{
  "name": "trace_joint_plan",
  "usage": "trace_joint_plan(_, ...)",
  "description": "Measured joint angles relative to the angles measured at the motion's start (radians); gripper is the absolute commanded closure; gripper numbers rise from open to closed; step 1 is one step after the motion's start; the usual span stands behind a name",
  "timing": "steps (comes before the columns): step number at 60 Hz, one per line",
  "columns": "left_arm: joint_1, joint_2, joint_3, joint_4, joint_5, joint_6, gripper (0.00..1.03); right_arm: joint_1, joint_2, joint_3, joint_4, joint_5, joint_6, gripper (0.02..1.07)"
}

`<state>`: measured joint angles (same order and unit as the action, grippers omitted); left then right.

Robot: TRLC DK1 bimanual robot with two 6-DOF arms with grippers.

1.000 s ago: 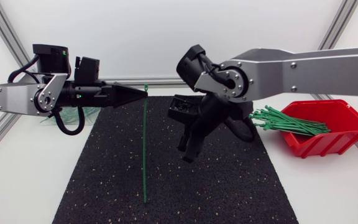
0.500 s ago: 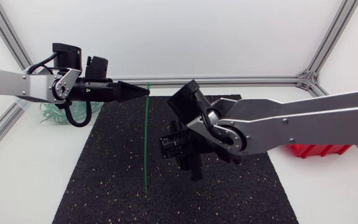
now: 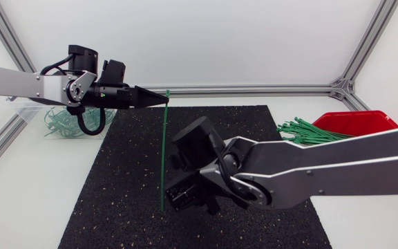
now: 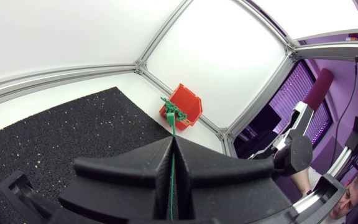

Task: Take a green cable tie from the red box, thread the tail through the head to close it, then place it in the transparent bin on the left.

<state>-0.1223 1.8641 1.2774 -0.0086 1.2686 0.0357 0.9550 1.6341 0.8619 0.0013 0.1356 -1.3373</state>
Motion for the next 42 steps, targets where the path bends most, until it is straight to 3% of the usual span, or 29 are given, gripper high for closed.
trace_joint_plan(17,0.0,0.021,0.014,-0.029,0.011,0.0,1.0,0.082,0.003,-0.107,0.212,0.008,-0.102,0.41)
trace_joint_plan(42,-0.011,0.034,0.029,-0.074,0.014,0.003,1.0,0.071,0.134,-0.111,0.325,-0.001,-0.243,0.41)
